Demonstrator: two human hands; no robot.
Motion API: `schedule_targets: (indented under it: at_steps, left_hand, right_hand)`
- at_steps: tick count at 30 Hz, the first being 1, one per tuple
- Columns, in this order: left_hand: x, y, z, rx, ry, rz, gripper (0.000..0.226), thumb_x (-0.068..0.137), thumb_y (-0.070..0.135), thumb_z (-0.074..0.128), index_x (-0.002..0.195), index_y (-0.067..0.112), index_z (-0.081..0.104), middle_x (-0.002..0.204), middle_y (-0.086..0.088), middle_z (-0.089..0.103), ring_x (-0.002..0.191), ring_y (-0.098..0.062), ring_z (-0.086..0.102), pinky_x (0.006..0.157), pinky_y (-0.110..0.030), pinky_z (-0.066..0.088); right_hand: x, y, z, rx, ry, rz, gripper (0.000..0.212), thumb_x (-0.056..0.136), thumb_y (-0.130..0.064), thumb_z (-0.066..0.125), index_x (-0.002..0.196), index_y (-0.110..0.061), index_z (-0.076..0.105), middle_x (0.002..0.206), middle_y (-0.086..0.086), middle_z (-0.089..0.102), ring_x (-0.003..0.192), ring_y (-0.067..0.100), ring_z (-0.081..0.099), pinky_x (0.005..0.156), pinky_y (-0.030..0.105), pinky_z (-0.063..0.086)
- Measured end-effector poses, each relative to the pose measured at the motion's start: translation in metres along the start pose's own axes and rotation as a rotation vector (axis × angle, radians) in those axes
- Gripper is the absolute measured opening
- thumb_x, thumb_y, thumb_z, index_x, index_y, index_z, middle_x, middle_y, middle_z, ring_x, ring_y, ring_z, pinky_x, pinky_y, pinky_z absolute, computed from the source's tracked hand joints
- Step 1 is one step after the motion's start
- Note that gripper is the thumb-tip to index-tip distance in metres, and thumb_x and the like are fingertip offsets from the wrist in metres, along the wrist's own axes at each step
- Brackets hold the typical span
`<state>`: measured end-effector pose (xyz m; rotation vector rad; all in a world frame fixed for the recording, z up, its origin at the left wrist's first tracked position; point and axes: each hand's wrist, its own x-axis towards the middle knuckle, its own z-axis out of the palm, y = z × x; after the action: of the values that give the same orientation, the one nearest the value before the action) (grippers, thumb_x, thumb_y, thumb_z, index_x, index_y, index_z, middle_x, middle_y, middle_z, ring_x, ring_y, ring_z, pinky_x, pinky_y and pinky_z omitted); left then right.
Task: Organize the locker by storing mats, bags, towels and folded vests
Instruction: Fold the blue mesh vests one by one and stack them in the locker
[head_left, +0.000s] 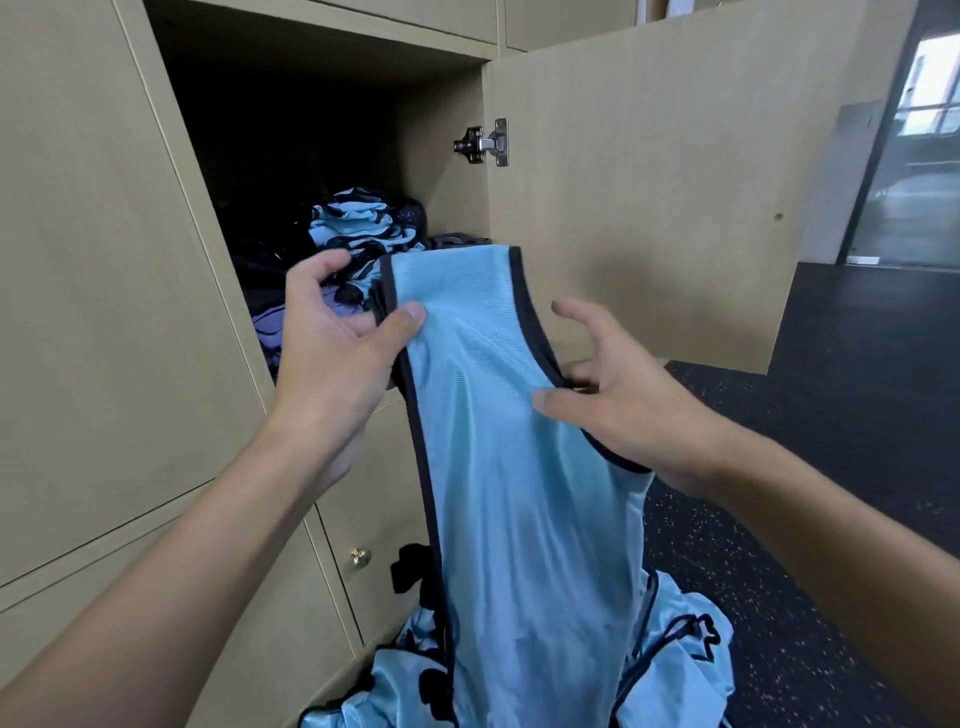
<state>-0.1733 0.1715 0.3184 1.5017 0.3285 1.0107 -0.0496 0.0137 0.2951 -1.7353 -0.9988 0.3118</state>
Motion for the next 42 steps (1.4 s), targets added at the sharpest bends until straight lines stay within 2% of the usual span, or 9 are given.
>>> schedule_targets:
  at_steps: [4,8,15,21,24,28,32,36,42]
  left_hand:
    - [-0.006,-0.02,0.0,0.052,-0.054,-0.222,0.088,0.083,0.02,0.079,0.146,0.04,0.021,0.091,0.012,0.077,0.083,-0.012,0.074,0.09,-0.046,0.056]
    - [-0.023,-0.032,0.007,0.006,-0.264,-0.34,0.101,0.085,0.006,0.074,0.15,0.05,0.011,0.104,-0.001,0.077,0.094,-0.02,0.074,0.08,-0.038,0.06]
    - [-0.017,-0.03,0.004,-0.06,-0.072,-0.116,0.062,0.094,0.005,0.064,0.135,0.044,0.04,0.095,-0.017,0.075,0.089,-0.026,0.072,0.094,-0.048,0.055]
    - [-0.031,-0.035,0.015,0.135,-0.352,-0.166,0.039,0.081,-0.002,0.076,0.105,0.027,0.069,0.094,-0.009,0.076,0.084,-0.026,0.071,0.078,-0.035,0.059]
    - [-0.024,-0.035,0.013,0.088,-0.212,-0.163,0.025,0.081,-0.007,0.074,0.087,0.018,0.074,0.085,-0.01,0.075,0.08,-0.023,0.068,0.077,-0.03,0.057]
    - [-0.008,-0.026,0.004,-0.052,-0.043,-0.13,0.021,0.084,-0.005,0.071,0.096,0.012,0.074,0.085,-0.007,0.075,0.082,-0.019,0.07,0.081,-0.029,0.057]
    - [-0.007,-0.024,0.0,-0.009,-0.14,-0.215,0.049,0.079,0.01,0.079,0.122,0.029,0.063,0.103,-0.002,0.073,0.087,-0.015,0.073,0.077,-0.028,0.057]
    - [-0.025,-0.03,0.004,0.085,-0.431,-0.433,0.076,0.078,0.002,0.078,0.128,0.05,0.048,0.098,-0.007,0.076,0.08,-0.022,0.075,0.067,-0.031,0.06]
    - [-0.02,-0.027,0.011,-0.113,-0.143,-0.278,0.055,0.082,-0.009,0.071,0.123,0.025,0.056,0.101,-0.017,0.075,0.093,-0.031,0.073,0.087,-0.043,0.059]
  right_hand:
    - [0.002,-0.001,-0.003,0.096,0.075,-0.033,0.066,0.092,-0.008,0.066,0.14,-0.037,0.032,0.074,-0.011,0.074,0.075,0.007,0.07,0.08,0.02,0.054]
    - [0.006,0.001,-0.005,0.173,0.15,-0.01,0.065,0.092,-0.01,0.066,0.142,-0.037,0.034,0.092,0.009,0.075,0.086,0.027,0.071,0.095,0.048,0.053]
    - [0.009,0.009,-0.015,0.012,0.043,0.02,0.065,0.095,-0.014,0.062,0.146,-0.033,0.027,0.081,0.018,0.069,0.068,0.017,0.061,0.075,0.032,0.051]
    - [0.012,0.013,-0.007,0.05,0.059,-0.001,0.057,0.094,-0.021,0.063,0.134,-0.048,0.033,0.103,0.036,0.059,0.076,0.033,0.057,0.093,0.061,0.046]
    - [0.01,0.012,-0.012,0.07,0.064,0.007,0.068,0.089,-0.025,0.07,0.143,-0.039,0.03,0.099,0.022,0.068,0.08,0.017,0.062,0.091,0.049,0.051]
    - [0.003,0.014,-0.012,0.02,-0.103,0.096,0.097,0.073,-0.024,0.085,0.148,-0.043,0.026,0.107,0.006,0.07,0.098,0.013,0.068,0.091,0.031,0.055]
    - [0.008,0.017,-0.007,0.274,0.051,0.063,0.077,0.08,-0.002,0.076,0.136,-0.041,0.04,0.095,0.027,0.066,0.081,0.03,0.063,0.085,0.052,0.052]
    - [0.011,0.011,-0.008,0.39,0.154,0.017,0.077,0.081,-0.002,0.074,0.14,-0.037,0.04,0.082,0.009,0.066,0.077,0.016,0.067,0.082,0.032,0.051]
    - [0.013,0.012,-0.009,0.542,0.178,0.131,0.1,0.071,-0.018,0.083,0.148,-0.044,0.023,0.115,0.008,0.065,0.091,0.019,0.073,0.086,0.039,0.057]
